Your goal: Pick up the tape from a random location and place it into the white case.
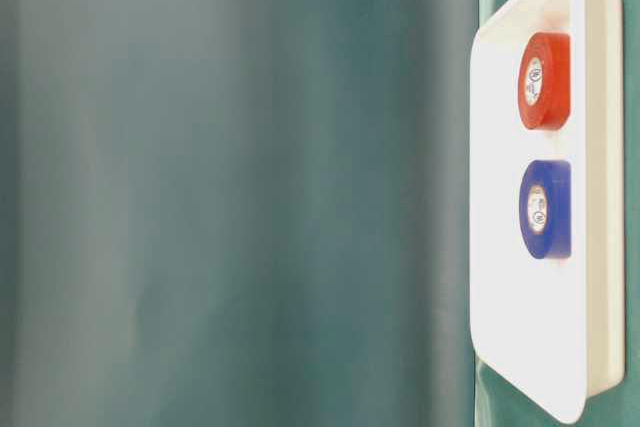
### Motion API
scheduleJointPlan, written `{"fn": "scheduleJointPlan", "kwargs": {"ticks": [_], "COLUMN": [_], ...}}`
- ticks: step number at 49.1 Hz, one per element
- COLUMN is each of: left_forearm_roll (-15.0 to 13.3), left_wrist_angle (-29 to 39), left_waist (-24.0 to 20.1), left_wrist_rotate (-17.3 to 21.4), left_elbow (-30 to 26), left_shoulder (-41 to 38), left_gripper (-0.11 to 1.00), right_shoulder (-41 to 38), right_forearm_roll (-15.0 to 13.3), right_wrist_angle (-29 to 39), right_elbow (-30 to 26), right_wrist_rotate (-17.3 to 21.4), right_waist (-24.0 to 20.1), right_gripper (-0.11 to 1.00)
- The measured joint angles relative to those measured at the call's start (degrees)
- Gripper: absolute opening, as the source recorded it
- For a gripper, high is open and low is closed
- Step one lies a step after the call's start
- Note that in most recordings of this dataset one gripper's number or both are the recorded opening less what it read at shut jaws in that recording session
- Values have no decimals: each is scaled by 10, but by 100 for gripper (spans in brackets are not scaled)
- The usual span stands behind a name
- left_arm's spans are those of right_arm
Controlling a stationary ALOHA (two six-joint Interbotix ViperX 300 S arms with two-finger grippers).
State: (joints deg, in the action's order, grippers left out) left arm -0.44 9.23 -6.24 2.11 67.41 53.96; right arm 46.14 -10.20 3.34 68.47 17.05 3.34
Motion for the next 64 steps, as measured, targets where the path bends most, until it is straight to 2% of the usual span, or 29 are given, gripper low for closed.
{"fn": "scheduleJointPlan", "kwargs": {"ticks": [38, 49, 56, 64], "left_forearm_roll": [1, 0, 0, 1], "left_wrist_angle": [0, 0, 0, -6], "left_waist": [6, 66, 122, 193], "left_wrist_rotate": [0, -16, -40, -41], "left_elbow": [0, 0, 0, 0], "left_shoulder": [0, 0, -1, 0], "left_gripper": [97, 97, 97, 96], "right_shoulder": [1, 3, 3, 3], "right_forearm_roll": [0, -1, 0, -1], "right_wrist_angle": [0, 0, 0, 0], "right_elbow": [1, 0, 0, 0], "right_wrist_rotate": [0, 0, 0, 0], "right_waist": [0, 0, 0, 0], "right_gripper": [85, 85, 85, 85]}}
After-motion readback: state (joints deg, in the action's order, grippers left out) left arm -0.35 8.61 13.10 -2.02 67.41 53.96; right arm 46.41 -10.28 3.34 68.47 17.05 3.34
